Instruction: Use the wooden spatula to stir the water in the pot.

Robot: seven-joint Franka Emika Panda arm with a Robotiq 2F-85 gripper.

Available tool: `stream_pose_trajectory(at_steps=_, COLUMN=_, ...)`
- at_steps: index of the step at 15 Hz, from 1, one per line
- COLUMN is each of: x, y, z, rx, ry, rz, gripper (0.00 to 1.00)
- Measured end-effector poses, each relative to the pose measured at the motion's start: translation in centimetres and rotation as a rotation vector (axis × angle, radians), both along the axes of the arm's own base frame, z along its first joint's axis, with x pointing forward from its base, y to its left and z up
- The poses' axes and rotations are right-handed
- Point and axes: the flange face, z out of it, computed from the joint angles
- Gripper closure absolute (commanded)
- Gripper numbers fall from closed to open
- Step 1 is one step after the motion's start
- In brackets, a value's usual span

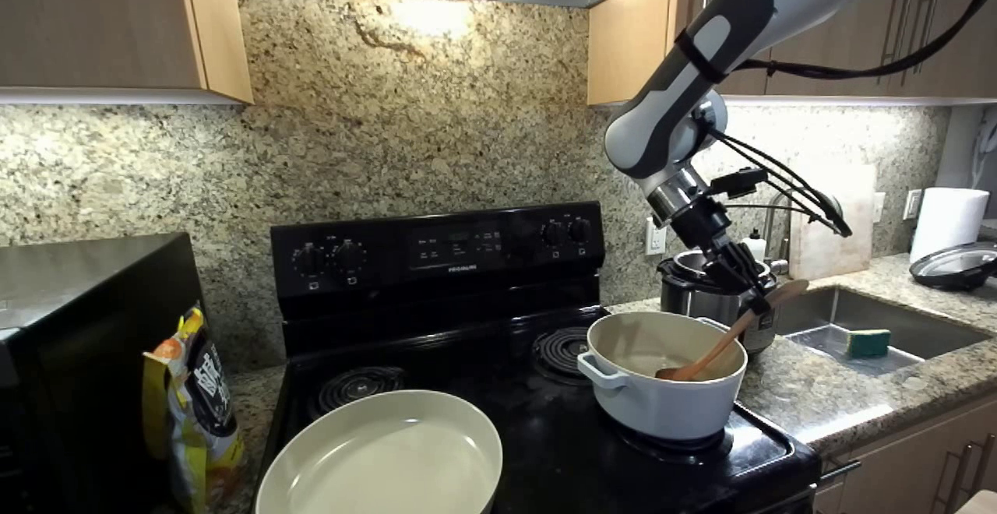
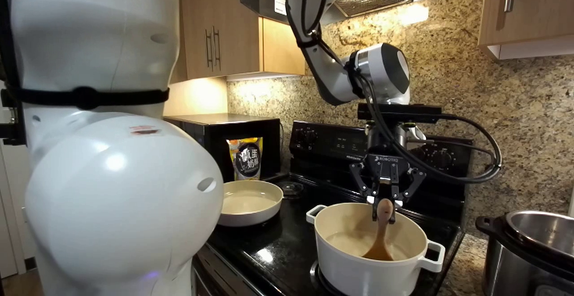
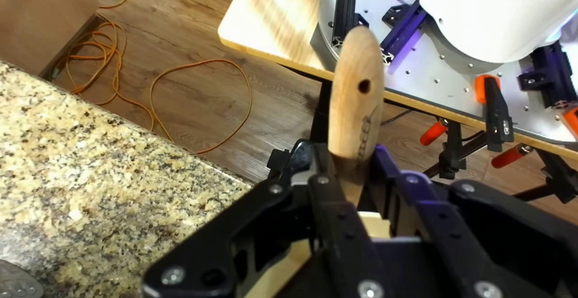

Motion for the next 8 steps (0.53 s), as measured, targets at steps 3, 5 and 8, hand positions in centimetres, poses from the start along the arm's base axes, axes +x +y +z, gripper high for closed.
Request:
stream_pose_trajectory(at_steps=3, x=0.0, y=0.9, z=0.6, rx=-0.005, ry=-0.011, rz=0.024, gripper=0.94)
stream_pose_trajectory(at_steps=5, x=0.3, y=1.6, z=0.8, rx=-0.006, ry=-0.016, rz=0.046, gripper=0.94)
stream_pose_trajectory(at_steps=8, x=0.9, y=2.5, z=1.0, rx=-0.005, ry=-0.029, rz=0.072, gripper=0.94)
